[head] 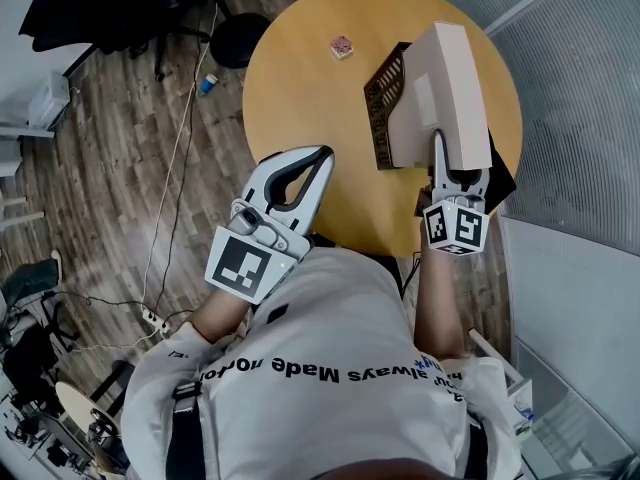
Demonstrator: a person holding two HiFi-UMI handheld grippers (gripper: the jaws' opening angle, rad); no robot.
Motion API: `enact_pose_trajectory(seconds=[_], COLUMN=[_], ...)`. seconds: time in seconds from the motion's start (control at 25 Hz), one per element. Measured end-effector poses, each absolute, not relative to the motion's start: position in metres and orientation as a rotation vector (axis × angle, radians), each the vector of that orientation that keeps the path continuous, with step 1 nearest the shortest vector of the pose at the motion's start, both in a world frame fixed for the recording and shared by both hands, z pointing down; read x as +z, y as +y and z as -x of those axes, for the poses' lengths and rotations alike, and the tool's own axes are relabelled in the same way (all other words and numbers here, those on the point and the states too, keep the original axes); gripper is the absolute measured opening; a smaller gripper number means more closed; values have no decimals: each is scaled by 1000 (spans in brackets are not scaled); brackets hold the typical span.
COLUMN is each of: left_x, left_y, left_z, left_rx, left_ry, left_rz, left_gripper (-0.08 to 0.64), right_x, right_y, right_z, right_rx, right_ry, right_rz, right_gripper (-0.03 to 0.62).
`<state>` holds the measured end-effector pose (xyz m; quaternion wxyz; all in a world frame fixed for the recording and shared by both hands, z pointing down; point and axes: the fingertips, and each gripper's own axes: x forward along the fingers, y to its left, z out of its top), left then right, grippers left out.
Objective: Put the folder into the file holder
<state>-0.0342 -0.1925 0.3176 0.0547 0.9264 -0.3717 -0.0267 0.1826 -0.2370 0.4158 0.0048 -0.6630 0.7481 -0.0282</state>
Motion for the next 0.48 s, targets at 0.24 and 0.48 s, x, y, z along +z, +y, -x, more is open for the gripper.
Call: enact_pose_trajectory(seconds=[0.24, 0.48], left_x=[320, 319], left_y=[-192, -192], left_z=[33, 34], left_rx=[-76, -77], left_ry=[-1131, -1131], left_rz=[-2816, -2817], left_gripper=[25, 25], right_x=[424, 427], right_y=[-238, -239], right_z=[-185, -183], right_rx=[-96, -105], right_ry=[2343, 2352], right_rz=[2077, 2078], right_gripper=[287, 287])
